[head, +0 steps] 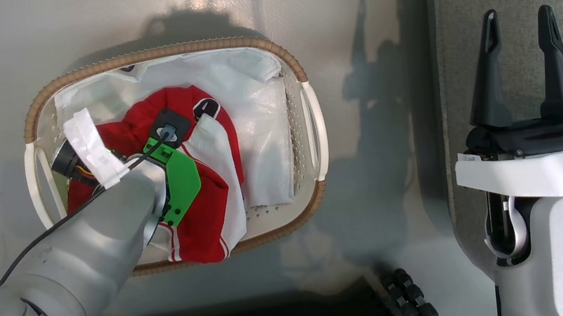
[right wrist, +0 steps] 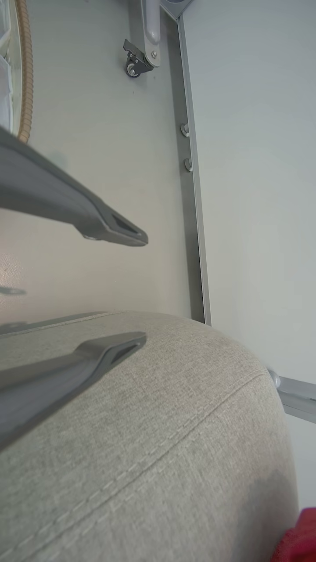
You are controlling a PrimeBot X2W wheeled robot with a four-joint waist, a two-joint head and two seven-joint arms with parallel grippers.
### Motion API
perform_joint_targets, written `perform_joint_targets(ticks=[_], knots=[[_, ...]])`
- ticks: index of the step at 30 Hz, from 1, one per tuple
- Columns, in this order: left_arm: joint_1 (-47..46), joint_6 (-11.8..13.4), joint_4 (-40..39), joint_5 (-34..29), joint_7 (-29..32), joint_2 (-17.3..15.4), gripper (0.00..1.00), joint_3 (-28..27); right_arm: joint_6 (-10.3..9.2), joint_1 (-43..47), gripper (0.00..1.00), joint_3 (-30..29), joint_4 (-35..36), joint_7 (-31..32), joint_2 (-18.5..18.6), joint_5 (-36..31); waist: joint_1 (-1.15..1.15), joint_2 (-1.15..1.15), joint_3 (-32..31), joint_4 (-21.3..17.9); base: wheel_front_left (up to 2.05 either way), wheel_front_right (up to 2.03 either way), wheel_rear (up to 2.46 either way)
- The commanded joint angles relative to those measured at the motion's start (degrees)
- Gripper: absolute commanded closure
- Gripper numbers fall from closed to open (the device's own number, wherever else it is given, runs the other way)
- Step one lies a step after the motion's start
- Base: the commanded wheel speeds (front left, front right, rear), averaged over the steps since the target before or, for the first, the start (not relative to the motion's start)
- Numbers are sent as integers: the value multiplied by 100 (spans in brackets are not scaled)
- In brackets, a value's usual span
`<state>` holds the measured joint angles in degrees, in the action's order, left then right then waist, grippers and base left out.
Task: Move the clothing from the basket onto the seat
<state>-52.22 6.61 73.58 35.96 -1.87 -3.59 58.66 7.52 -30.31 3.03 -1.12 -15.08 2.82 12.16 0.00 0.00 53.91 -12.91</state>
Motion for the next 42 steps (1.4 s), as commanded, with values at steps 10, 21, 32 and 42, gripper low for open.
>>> perform_joint_targets(ticks=[10, 21, 32, 42], knots=[[449, -294, -76, 222, -627, 3, 100, -73, -6, 94, 0, -121, -177, -14, 15, -117, 0, 0, -620, 164, 0, 0, 0], [922, -500, -693, 340, -1256, 67, 100, 4, -6, 483, 0, -286, -425, -13, 17, -437, 0, 0, -1766, 482, 0, 0, 0], [1385, -427, -2046, 246, -1338, 66, 100, -71, -6, 1142, 0, -526, -681, -13, 18, -690, 0, 0, -3244, 802, 0, 0, 0], [1664, -387, -3410, -270, -1336, -256, 100, -441, -6, 1852, 0, -602, -860, -13, 17, -822, 0, 0, -4519, 988, 0, 0, 0]])
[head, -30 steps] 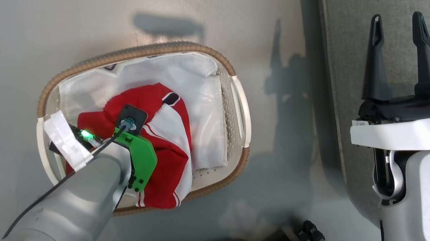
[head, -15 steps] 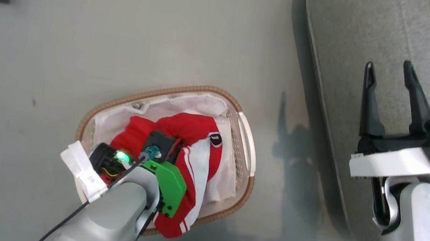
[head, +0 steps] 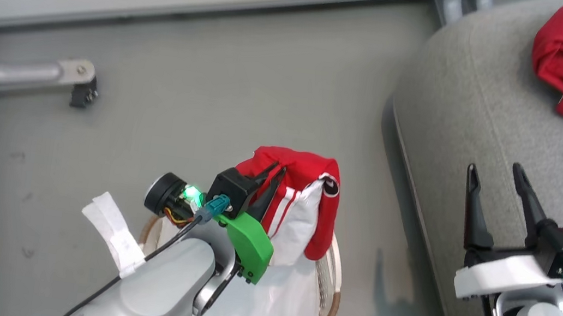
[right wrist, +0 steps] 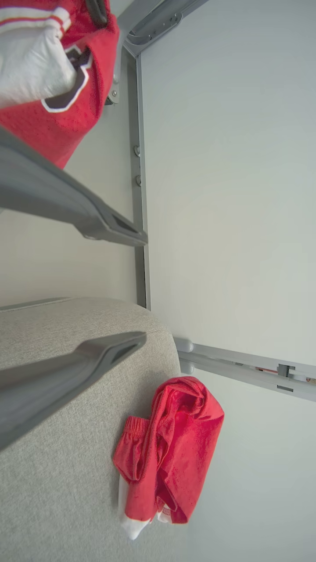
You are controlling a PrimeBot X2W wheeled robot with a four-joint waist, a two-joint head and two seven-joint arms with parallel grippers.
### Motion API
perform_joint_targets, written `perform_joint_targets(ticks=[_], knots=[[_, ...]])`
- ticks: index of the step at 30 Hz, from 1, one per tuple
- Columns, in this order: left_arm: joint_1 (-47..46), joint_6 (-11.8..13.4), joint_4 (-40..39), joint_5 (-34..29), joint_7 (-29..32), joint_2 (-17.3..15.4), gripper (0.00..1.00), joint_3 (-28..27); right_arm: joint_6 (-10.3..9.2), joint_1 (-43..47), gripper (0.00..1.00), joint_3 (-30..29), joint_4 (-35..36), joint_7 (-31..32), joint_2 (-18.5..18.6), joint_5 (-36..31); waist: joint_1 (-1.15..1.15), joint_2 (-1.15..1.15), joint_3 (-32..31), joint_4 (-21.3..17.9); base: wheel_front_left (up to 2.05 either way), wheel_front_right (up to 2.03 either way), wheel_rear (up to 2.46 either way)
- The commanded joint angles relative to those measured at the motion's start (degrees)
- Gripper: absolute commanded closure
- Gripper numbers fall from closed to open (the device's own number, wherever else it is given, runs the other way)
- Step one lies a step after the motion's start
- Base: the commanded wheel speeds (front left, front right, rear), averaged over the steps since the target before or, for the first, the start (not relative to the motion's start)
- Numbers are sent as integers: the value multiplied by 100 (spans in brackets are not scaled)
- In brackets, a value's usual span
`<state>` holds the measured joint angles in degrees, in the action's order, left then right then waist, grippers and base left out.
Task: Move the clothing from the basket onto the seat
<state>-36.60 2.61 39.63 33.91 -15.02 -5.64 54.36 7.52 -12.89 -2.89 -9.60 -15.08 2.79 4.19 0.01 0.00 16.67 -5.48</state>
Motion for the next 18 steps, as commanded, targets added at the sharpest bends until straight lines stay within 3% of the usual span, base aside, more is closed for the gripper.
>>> perform_joint_targets(ticks=[1, 9, 18], knots=[[103, 12, -118, -96, -20, -85, 100, -31, -6, 161, 0, -5, -29, -13, 20, -31, -1, 0, -890, 254, 0, 0, 0], [-365, -85, -886, -309, 71, -523, 100, -125, -6, 529, 0, 143, -100, -13, 20, -42, -1, 0, -1542, 269, 0, 0, 0], [-1157, -147, -1593, -388, 518, -982, 100, -315, -6, 642, 0, 458, -131, -13, 19, 32, -1, 0, -1748, 212, 0, 0, 0]])
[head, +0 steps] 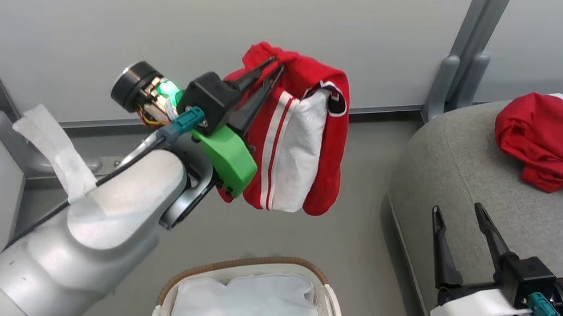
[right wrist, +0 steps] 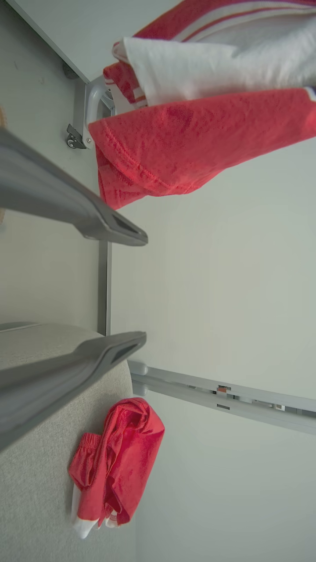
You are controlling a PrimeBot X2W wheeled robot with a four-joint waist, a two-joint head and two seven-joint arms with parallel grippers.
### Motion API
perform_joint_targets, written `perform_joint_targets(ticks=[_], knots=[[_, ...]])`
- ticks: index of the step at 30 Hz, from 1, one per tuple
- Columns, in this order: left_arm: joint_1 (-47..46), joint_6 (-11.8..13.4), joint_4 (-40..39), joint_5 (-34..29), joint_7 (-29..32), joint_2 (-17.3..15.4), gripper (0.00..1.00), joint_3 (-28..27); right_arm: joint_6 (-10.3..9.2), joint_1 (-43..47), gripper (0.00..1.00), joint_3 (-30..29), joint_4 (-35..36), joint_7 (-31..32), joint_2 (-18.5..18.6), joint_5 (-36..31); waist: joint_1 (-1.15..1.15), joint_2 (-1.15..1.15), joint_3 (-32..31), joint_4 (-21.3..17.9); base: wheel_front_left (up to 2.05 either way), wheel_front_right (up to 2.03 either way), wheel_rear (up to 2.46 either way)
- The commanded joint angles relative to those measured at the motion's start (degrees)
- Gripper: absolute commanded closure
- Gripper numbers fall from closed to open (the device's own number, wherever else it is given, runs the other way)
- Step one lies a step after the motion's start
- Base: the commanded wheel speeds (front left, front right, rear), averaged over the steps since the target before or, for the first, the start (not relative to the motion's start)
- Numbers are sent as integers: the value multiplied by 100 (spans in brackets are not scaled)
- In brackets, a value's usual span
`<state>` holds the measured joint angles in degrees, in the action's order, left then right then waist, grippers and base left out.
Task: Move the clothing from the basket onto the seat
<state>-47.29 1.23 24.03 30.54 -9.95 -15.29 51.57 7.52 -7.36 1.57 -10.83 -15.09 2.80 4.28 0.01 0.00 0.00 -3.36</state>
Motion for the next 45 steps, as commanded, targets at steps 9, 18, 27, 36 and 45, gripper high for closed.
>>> perform_joint_targets(ticks=[9, 18, 27, 36, 45], knots=[[-565, -63, -422, 1, 363, -25, 100, -50, -6, 100, 0, 544, -193, -11, 19, -62, -1, 0, -247, 65, 0, 0, 0], [-847, -96, -690, -46, 610, 202, 100, 99, -6, -187, 0, 1025, -672, -11, 19, -197, -1, 0, -389, 311, 0, 0, 0], [-775, -121, -960, 65, 680, 361, 100, 208, -6, -742, 0, 1147, -999, -11, 19, -459, -1, 0, -430, 515, 0, 0, 0], [-564, -57, -962, 163, 737, 263, 100, 265, -6, -1084, 0, 728, -340, -12, 18, -1000, -1, 0, -395, 544, 0, 0, 0], [-361, -6, -893, 313, 617, 269, 100, 238, -6, -1124, 14, 715, 34, -11, 18, -1074, -1, 0, -346, 494, 0, 0, 0]])
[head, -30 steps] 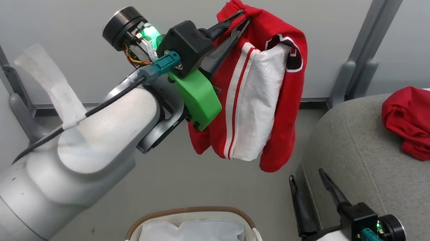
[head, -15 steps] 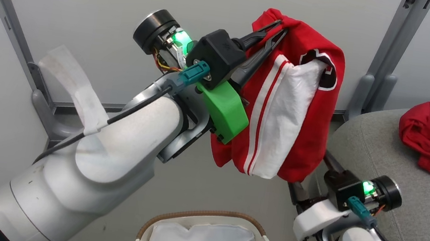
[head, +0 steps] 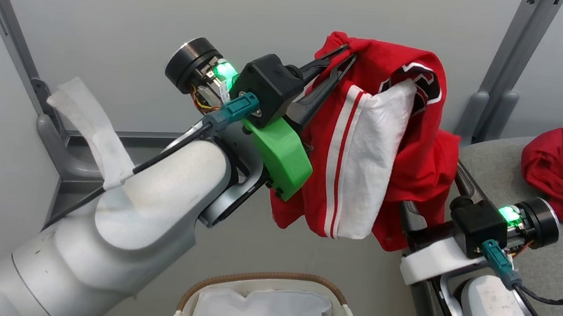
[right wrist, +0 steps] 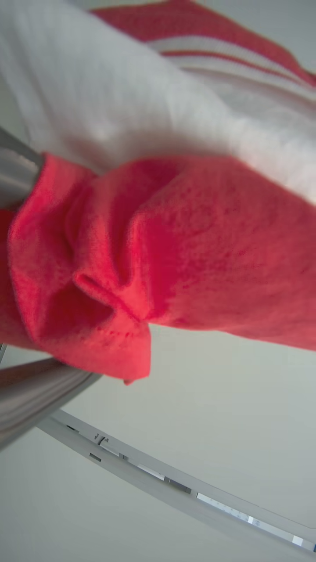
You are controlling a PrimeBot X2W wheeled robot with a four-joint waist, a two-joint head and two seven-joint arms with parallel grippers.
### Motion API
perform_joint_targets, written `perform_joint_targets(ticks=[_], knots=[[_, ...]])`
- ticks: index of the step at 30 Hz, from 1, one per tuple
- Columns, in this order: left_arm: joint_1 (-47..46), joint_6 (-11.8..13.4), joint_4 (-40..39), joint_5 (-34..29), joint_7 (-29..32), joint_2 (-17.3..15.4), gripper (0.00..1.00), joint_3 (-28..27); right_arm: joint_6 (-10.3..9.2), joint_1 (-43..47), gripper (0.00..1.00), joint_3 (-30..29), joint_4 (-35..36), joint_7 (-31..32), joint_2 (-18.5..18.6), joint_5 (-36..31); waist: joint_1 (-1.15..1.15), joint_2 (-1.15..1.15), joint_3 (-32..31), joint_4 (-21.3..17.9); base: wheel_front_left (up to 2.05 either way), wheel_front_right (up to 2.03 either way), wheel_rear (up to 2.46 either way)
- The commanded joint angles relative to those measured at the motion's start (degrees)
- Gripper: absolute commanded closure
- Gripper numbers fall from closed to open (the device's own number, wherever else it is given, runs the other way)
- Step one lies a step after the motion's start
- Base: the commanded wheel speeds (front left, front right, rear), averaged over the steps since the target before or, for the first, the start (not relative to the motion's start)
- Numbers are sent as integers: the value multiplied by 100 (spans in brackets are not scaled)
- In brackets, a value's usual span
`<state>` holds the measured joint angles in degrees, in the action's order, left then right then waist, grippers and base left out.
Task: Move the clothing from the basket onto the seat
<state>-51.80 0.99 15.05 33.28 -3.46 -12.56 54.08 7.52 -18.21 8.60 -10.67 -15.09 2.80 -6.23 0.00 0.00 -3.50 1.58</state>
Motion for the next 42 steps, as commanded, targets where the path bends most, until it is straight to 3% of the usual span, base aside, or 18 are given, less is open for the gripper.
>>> perform_joint_targets(ticks=[1, 6, 7, 18, 19, 21, 22, 23, 31, 42], knots=[[108, 23, 11, 53, -40, 4, 100, -11, -6, -54, 51, 34, 13, -11, 18, -31, 0, 0, 11, 2, 0, 0, 0], [212, 53, 54, 112, -97, 13, 100, -8, -6, -120, 97, 120, 65, -12, 18, 5, 0, 0, 44, 16, 0, 0, 0], [230, 53, 64, 122, -111, 11, 100, -9, -6, -124, 100, 128, 78, -11, 19, 13, 0, 0, 49, 19, 0, 0, 0], [723, 139, 300, 381, -491, 72, 100, -87, -6, -97, 100, 144, 236, -11, 19, 82, 0, 0, 114, 5, 0, 0, 0], [790, 147, 326, 406, -558, 90, 87, -94, -6, -84, 100, 127, 247, -11, 19, 90, 0, 0, 118, 1, 0, 0, 0], [942, 129, 396, 428, -742, 128, 46, -93, -6, -68, 100, 82, 262, -12, 18, 99, 0, 0, 130, -8, 0, 0, 0], [1046, 103, 463, 443, -825, 149, 9, -71, -6, -67, 100, 52, 268, -11, 18, 89, 0, 0, 136, -11, 0, 0, 0], [1158, 92, 531, 473, -901, 180, 0, -66, -6, -64, 100, 22, 279, -11, 19, 80, 0, 0, 141, -14, 0, 0, 0], [1895, 41, 1079, 310, -1179, 397, 0, -176, -6, -63, 100, -207, 311, -12, 20, 25, 0, 0, 189, -48, 0, 0, 0], [3057, -172, 1112, -326, -1176, 752, 0, -1064, -6, 50, 100, -547, 316, -12, 18, -56, 0, 0, 271, -95, 0, 0, 0]])
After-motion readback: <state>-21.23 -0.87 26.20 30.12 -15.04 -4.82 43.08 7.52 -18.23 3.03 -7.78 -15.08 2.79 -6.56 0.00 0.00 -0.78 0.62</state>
